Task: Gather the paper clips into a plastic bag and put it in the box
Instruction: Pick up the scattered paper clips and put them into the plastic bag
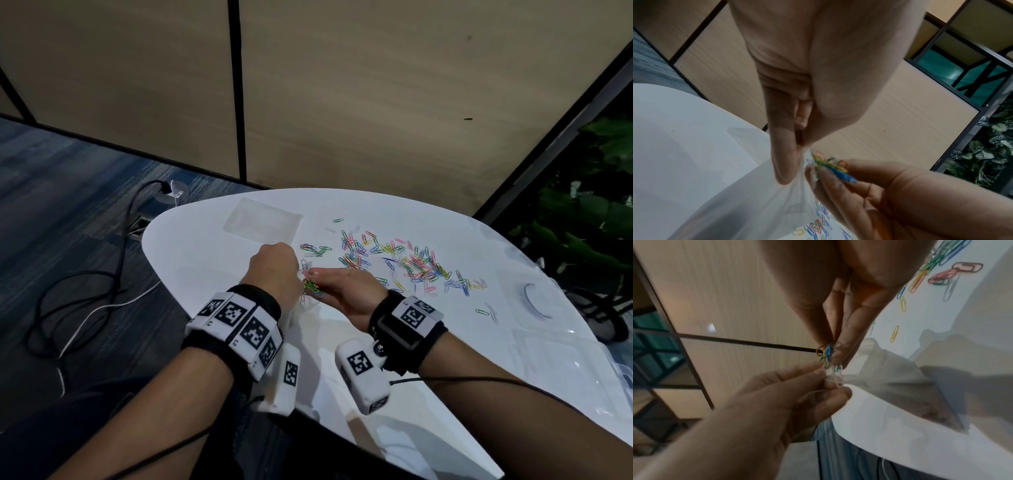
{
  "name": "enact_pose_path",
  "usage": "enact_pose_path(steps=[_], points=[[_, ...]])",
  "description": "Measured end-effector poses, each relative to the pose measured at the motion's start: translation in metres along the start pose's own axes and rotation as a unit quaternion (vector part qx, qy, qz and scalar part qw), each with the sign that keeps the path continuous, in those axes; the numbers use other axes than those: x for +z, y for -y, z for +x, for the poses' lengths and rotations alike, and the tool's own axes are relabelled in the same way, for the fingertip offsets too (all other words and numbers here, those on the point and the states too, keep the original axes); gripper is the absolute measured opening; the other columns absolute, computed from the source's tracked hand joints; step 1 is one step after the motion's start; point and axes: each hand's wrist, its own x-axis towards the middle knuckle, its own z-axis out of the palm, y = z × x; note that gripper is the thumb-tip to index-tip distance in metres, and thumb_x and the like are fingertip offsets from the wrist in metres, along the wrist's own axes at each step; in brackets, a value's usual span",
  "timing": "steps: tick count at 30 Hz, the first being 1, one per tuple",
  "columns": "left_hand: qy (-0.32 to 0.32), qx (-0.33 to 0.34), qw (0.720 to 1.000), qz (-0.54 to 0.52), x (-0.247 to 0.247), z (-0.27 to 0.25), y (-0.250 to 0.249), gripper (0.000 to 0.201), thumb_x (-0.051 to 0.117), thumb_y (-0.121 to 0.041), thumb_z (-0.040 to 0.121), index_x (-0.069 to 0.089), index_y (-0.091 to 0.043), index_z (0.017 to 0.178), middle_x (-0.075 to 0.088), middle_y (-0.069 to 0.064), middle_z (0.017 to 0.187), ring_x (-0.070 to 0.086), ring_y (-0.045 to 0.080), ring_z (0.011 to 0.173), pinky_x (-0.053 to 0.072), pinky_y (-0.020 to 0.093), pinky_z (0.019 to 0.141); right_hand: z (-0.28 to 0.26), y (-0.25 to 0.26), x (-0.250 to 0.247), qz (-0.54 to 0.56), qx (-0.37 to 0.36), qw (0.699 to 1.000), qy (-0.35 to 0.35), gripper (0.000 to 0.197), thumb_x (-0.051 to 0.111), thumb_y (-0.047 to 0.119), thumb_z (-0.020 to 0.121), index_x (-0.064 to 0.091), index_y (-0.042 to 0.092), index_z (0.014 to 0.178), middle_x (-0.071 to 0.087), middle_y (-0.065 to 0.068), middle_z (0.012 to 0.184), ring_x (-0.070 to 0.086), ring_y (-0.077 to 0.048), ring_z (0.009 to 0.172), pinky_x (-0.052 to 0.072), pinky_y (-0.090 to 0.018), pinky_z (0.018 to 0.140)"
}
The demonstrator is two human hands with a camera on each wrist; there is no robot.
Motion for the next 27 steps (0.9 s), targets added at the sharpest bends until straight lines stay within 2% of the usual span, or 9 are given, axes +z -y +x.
enact_pose_path(steps=[6, 10, 13, 14, 16, 19, 22, 25, 27], points=[[0.005, 0.01, 1.0, 0.003, 0.003, 0.001, -0.002, 0.017, 0.059, -0.008, 0.09, 0.074, -0.003, 0.094, 0.075, 0.018, 0.093, 0.075, 0.034, 0.09, 0.062, 0.04, 0.087, 0.008, -0.014, 0.012, -0.078, -0.012, 0.997, -0.025, 0.026, 0.06, -0.009, 0.086, 0.065, -0.013, 0.112, 0.069, -0.023, 0.107, 0.067, -0.023, 0.083, 0.06, -0.022, 0.072], [0.006, 0.009, 1.0, -0.001, 0.003, 0.001, -0.002, 0.019, 0.056, -0.006, 0.092, 0.074, -0.004, 0.099, 0.075, 0.018, 0.094, 0.075, 0.034, 0.091, 0.062, 0.04, 0.087, 0.01, -0.017, 0.017, -0.191, -0.047, 0.98, -0.034, 0.038, 0.058, -0.018, 0.078, 0.067, -0.006, 0.113, 0.07, -0.022, 0.104, 0.066, -0.029, 0.085, 0.059, -0.033, 0.083], [0.008, 0.009, 1.0, -0.007, 0.002, 0.0, -0.003, 0.021, 0.056, -0.003, 0.091, 0.076, -0.005, 0.099, 0.076, 0.018, 0.093, 0.076, 0.034, 0.09, 0.062, 0.04, 0.089, 0.007, -0.016, 0.018, -0.325, -0.1, 0.939, -0.054, 0.027, 0.06, -0.002, 0.071, 0.078, 0.013, 0.085, 0.074, -0.018, 0.084, 0.07, -0.037, 0.081, 0.059, -0.045, 0.083], [0.01, 0.011, 1.0, -0.007, 0.003, 0.0, -0.003, 0.022, 0.056, -0.002, 0.091, 0.077, -0.005, 0.096, 0.077, 0.018, 0.091, 0.076, 0.034, 0.089, 0.062, 0.04, 0.088, 0.006, -0.015, 0.017, -0.375, -0.12, 0.917, -0.062, 0.026, 0.058, 0.002, 0.07, 0.078, 0.016, 0.079, 0.074, -0.016, 0.079, 0.071, -0.036, 0.078, 0.06, -0.044, 0.08], [0.011, 0.012, 1.0, -0.005, 0.004, -0.001, -0.002, 0.024, 0.055, 0.0, 0.088, 0.078, -0.005, 0.091, 0.077, 0.017, 0.088, 0.076, 0.033, 0.087, 0.063, 0.04, 0.086, 0.004, -0.014, 0.019, -0.454, -0.155, 0.874, -0.071, 0.026, 0.057, 0.003, 0.075, 0.079, 0.016, 0.08, 0.073, -0.013, 0.074, 0.069, -0.029, 0.073, 0.06, -0.035, 0.073], [0.009, 0.015, 1.0, -0.002, 0.004, 0.0, -0.003, 0.024, 0.055, 0.002, 0.086, 0.078, -0.006, 0.085, 0.076, 0.016, 0.085, 0.076, 0.032, 0.085, 0.063, 0.04, 0.084, 0.001, -0.013, 0.021, -0.529, -0.183, 0.826, -0.069, 0.024, 0.058, 0.005, 0.081, 0.079, 0.013, 0.088, 0.072, -0.01, 0.076, 0.062, -0.024, 0.072, 0.047, -0.024, 0.064], [0.008, 0.015, 1.0, 0.005, 0.004, -0.001, -0.002, 0.023, 0.058, 0.001, 0.085, 0.079, -0.007, 0.084, 0.076, 0.016, 0.084, 0.075, 0.032, 0.087, 0.063, 0.039, 0.084, 0.002, -0.012, 0.022, -0.54, -0.193, 0.817, -0.067, 0.025, 0.057, 0.002, 0.081, 0.079, 0.012, 0.089, 0.071, -0.009, 0.074, 0.057, -0.017, 0.066, 0.04, -0.018, 0.06], [0.005, 0.016, 1.0, 0.002, 0.004, -0.001, -0.001, 0.022, 0.055, 0.001, 0.085, 0.076, -0.004, 0.079, 0.075, 0.017, 0.081, 0.075, 0.033, 0.083, 0.063, 0.041, 0.082, 0.001, -0.01, 0.023, -0.552, -0.193, 0.809, -0.061, 0.025, 0.055, 0.002, 0.085, 0.078, 0.01, 0.091, 0.058, 0.005, 0.06, 0.049, -0.006, 0.054, 0.031, -0.005, 0.048], [0.002, 0.017, 1.0, -0.001, 0.004, -0.001, 0.0, 0.024, 0.054, 0.001, 0.086, 0.076, -0.005, 0.077, 0.075, 0.017, 0.08, 0.075, 0.033, 0.082, 0.063, 0.041, 0.082, -0.001, -0.009, 0.025, -0.571, -0.187, 0.798, -0.04, 0.026, 0.054, -0.001, 0.083, 0.077, 0.009, 0.091, 0.061, 0.002, 0.065, 0.051, -0.011, 0.06, 0.035, -0.01, 0.053]])
